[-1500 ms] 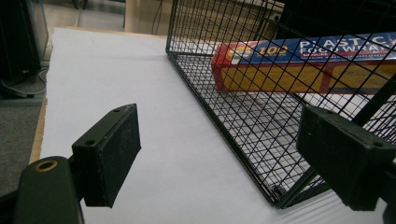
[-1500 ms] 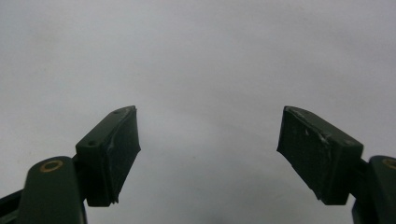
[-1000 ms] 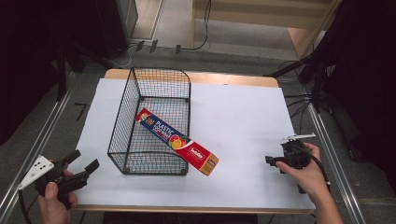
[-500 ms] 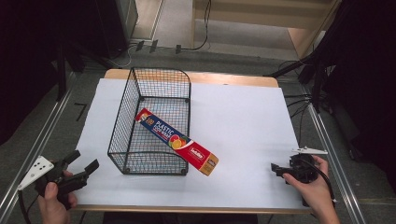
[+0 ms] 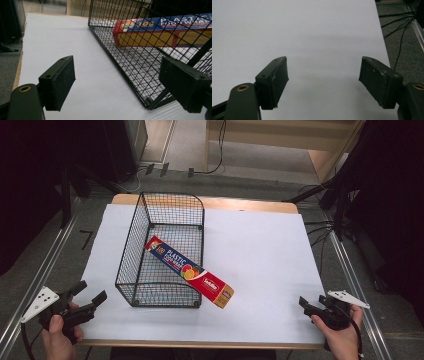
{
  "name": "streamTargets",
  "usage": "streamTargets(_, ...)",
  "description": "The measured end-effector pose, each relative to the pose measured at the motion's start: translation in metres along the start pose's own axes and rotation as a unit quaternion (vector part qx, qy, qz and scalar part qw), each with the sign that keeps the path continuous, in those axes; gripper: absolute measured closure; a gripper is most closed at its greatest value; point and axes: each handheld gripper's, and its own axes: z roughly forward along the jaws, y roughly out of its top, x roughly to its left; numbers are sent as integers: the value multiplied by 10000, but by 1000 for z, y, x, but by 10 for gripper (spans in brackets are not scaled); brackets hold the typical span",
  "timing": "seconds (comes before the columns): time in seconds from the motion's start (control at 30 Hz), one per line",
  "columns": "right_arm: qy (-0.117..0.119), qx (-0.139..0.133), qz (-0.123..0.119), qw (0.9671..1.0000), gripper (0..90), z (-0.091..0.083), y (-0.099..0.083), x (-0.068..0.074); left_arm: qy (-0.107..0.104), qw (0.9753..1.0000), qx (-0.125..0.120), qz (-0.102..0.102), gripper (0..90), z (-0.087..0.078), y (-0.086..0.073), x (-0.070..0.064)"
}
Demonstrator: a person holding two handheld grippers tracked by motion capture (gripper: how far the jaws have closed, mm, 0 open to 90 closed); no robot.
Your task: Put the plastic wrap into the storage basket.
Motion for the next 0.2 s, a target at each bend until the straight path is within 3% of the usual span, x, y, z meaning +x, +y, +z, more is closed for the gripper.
streamTargets(0.2, -53, -77, -10, 10000, 247, -2, -2, 2, 1, 10000, -36, -10, 139, -1, 1, 1)
